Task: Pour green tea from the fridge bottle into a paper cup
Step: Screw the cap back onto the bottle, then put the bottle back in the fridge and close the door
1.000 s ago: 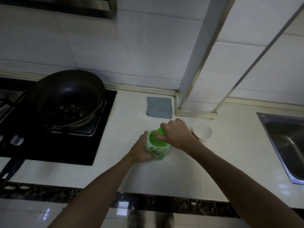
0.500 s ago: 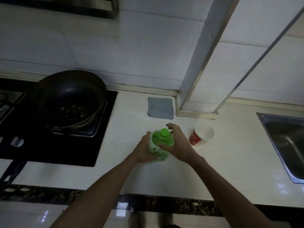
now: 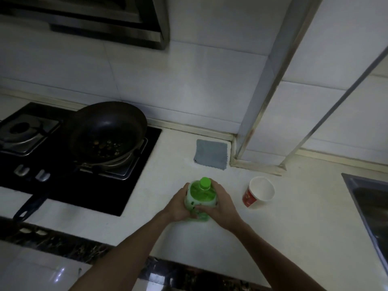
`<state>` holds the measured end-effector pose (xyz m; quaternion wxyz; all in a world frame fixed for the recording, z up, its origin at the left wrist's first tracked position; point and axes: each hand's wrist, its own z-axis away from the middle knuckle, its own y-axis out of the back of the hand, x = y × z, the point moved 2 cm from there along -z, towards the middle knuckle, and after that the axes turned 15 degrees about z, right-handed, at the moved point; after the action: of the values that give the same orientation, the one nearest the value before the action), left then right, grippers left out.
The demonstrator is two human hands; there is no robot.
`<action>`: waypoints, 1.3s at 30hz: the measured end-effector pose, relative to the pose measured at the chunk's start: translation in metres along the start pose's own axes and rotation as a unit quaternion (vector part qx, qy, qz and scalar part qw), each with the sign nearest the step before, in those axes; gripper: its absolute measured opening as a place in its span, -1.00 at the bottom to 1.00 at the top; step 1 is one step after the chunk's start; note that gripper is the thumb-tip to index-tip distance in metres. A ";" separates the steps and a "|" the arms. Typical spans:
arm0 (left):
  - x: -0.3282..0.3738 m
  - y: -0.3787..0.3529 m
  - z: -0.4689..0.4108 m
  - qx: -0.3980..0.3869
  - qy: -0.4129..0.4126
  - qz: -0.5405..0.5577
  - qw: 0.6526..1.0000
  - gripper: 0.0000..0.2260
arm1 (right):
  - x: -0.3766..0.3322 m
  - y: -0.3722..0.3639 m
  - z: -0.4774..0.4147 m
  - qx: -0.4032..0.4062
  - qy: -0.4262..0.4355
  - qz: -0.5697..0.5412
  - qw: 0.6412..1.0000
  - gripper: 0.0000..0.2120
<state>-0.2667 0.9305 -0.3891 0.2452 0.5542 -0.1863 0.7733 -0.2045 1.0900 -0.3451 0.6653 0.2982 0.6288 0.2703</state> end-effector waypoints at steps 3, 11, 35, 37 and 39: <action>0.005 0.006 0.016 0.064 0.029 0.085 0.994 -0.12 | -0.011 0.015 -0.009 0.012 0.022 -0.041 0.999 -0.33; 0.066 0.036 0.041 0.181 0.072 0.433 0.880 -0.53 | -0.082 0.086 -0.062 -0.027 0.118 -0.111 0.986 -0.27; 0.198 0.155 0.233 0.322 -0.167 0.530 0.766 -0.41 | -0.373 0.084 -0.057 -0.084 0.355 -0.130 0.922 -0.31; 0.199 0.171 0.265 0.348 -0.178 0.527 0.755 -0.42 | -0.403 0.068 -0.044 -0.097 0.369 -0.133 0.915 -0.32; 0.199 0.185 0.297 0.375 -0.184 0.522 0.743 -0.45 | -0.432 0.051 -0.033 -0.114 0.381 -0.143 0.907 -0.29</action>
<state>-0.2005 0.6482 -0.1098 -0.4641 0.5491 -0.1830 0.6705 -0.2639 0.8085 -0.0169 0.4364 0.0018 0.8350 0.3353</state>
